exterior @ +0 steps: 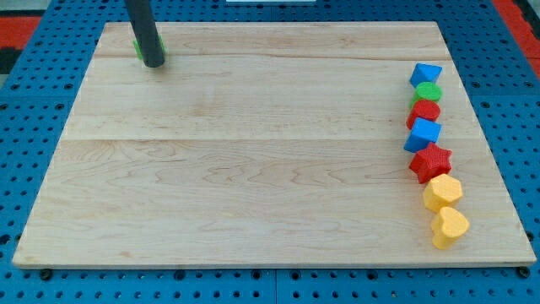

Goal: Slide the green star right and up a bit

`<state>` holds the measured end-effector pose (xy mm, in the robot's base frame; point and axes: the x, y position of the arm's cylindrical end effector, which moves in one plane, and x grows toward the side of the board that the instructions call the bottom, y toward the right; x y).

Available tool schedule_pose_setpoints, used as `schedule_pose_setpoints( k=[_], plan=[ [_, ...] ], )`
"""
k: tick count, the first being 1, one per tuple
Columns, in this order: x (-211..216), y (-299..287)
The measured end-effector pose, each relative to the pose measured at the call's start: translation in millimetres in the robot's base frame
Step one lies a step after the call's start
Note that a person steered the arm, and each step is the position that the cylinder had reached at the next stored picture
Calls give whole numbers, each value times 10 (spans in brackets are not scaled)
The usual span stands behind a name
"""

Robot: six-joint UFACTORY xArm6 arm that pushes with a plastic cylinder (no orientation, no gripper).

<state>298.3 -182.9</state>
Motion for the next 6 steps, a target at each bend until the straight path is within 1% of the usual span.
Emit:
schedule_pose_setpoints(
  k=[1, 2, 3, 4, 5, 6],
  plan=[
    [293, -206],
    [353, -516],
    [212, -606],
    [59, -404],
    [-352, -578],
    [-384, -317]
  ],
)
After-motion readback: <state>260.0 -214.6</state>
